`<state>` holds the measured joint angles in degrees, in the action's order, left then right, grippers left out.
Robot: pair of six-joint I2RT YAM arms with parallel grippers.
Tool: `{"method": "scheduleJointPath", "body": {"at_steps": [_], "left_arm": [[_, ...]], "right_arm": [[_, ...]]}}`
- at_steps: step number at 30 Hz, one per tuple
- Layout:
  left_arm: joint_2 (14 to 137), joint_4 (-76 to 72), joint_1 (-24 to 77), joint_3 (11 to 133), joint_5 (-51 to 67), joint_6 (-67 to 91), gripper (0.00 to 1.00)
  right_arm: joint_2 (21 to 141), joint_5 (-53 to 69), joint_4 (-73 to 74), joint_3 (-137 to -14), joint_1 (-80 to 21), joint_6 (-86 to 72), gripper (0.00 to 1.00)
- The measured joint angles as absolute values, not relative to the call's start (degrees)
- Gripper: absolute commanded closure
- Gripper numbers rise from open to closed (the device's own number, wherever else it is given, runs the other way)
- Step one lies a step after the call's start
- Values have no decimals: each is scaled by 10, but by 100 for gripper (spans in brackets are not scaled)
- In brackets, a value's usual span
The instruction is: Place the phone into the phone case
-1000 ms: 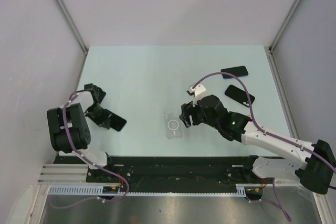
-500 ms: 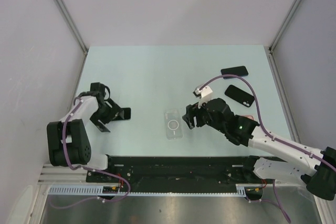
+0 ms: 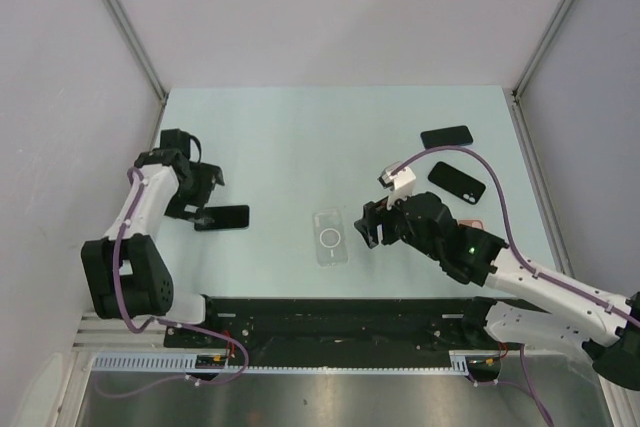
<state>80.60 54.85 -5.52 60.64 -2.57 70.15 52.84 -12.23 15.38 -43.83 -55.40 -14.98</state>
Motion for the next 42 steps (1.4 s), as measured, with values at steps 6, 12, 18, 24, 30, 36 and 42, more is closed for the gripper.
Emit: {"method": "scheduleJointPath", "body": {"at_steps": [6, 12, 18, 24, 30, 36, 42], "left_arm": [[862, 546, -55, 677, -23, 777, 0], [926, 562, -55, 677, -26, 816, 0], [946, 560, -58, 674, -40, 831, 0], [964, 544, -64, 665, -54, 830, 0], [974, 514, -85, 623, -53, 825, 0], [978, 499, -94, 606, -58, 820, 0], [996, 486, -95, 605, -58, 814, 2]], "right_arm": [[497, -143, 165, -435, -554, -150, 29], [459, -163, 171, -435, -554, -147, 29], [453, -173, 170, -431, -554, -141, 29], [451, -176, 170, -430, -554, -138, 29], [444, -183, 170, -430, -554, -133, 29], [443, -188, 173, -430, -554, -133, 29], [442, -188, 173, -430, -554, -133, 29]]}}
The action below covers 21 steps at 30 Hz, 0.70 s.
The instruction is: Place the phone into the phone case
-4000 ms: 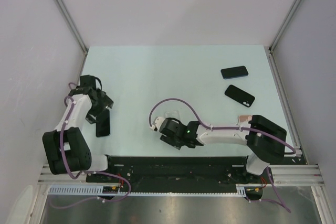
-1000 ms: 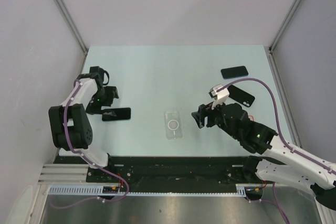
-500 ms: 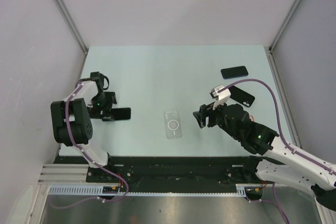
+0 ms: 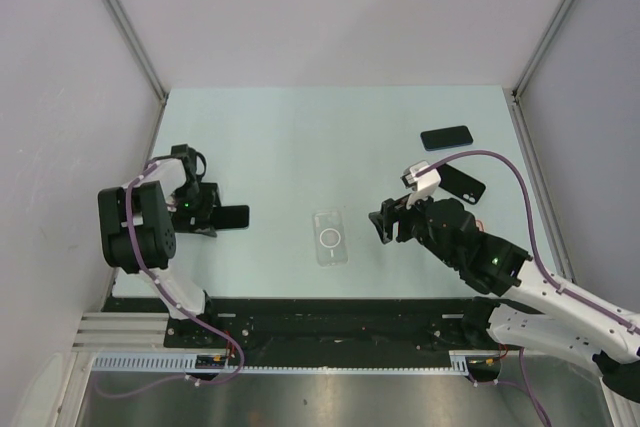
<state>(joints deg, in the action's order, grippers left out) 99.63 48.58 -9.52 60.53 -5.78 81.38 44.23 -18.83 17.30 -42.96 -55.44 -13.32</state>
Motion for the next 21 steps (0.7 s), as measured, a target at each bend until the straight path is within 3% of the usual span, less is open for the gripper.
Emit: {"method": "scheduleJointPath", "body": {"at_steps": [15, 21], "left_arm": [[997, 486, -95, 605, -52, 783, 32], [997, 486, -79, 606, -56, 712, 35]], "right_arm": [[460, -190, 170, -430, -554, -146, 30], [497, -170, 144, -430, -553, -176, 30]]}}
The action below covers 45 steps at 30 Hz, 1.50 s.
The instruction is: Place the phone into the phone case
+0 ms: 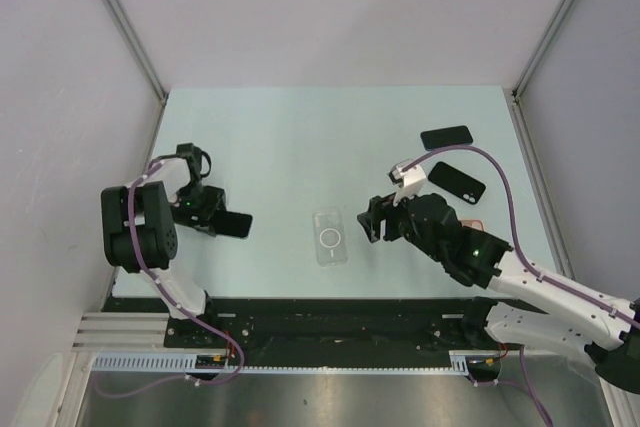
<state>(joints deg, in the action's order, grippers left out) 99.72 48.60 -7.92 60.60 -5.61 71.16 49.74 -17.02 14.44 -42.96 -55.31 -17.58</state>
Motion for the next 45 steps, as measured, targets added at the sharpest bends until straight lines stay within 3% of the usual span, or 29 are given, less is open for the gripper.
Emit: {"method": "scheduleJointPath", "body": {"at_steps": [7, 12, 21, 30, 44, 45], "left_arm": [[989, 475, -6, 602, -50, 611, 40], [933, 425, 40, 563, 17, 539, 45], [872, 329, 67, 501, 137, 451, 46], [860, 281, 74, 480, 215, 402, 50], [836, 254, 88, 470, 286, 372, 50], [836, 253, 90, 470, 291, 371, 50]], "right_arm": [[568, -114, 91, -430, -539, -212, 30], [649, -43, 35, -430, -517, -258, 30], [814, 111, -134, -430, -502, -302, 27], [940, 177, -243, -443, -512, -312, 29], [1020, 177, -284, -493, -537, -331, 47], [1021, 173, -288, -495, -537, -332, 54]]}}
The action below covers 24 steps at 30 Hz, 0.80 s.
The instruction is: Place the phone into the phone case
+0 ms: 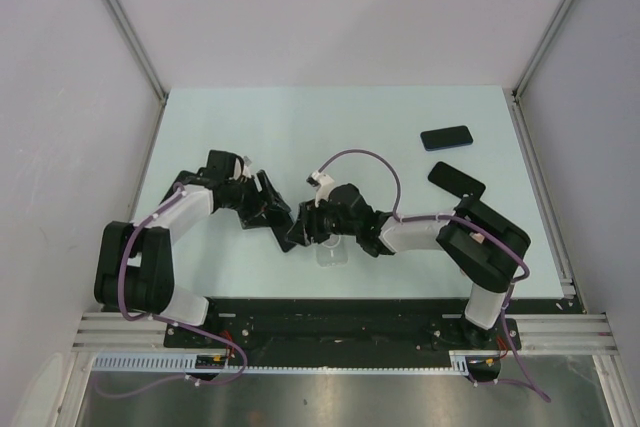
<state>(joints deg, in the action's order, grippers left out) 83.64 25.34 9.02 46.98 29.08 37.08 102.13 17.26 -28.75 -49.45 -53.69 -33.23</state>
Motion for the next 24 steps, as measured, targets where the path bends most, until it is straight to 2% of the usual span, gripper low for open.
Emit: {"method": "scheduleJointPath", "body": {"at_steps": [5, 6, 7, 8, 10, 11, 13, 18, 24], "left_arm": [[837, 244, 96, 463, 310, 369, 49], [837, 244, 96, 462, 314, 368, 47], [837, 244, 96, 460, 318, 368, 43], [837, 242, 96, 460, 322, 366, 37], [837, 239, 96, 459, 326, 360, 33], [837, 236, 96, 459, 328, 359, 19], [837, 234, 96, 459, 329, 355, 10], [832, 250, 97, 474, 350, 344, 0], [817, 280, 97, 524, 357, 321, 3]], "right_arm": [[1023, 146, -289, -496, -537, -334, 81], [1024, 140, -288, -496, -537, -336, 93], [1024, 138, -288, -496, -537, -338, 98], [1024, 132, -282, -496, -537, -339, 100], [1025, 127, -275, -496, -536, -340, 100], [1024, 124, -274, -496, -536, -341, 100], [1021, 118, -272, -497, -536, -340, 100], [1006, 102, -226, -497, -536, -336, 100], [967, 104, -171, -497, -525, -335, 100]]}}
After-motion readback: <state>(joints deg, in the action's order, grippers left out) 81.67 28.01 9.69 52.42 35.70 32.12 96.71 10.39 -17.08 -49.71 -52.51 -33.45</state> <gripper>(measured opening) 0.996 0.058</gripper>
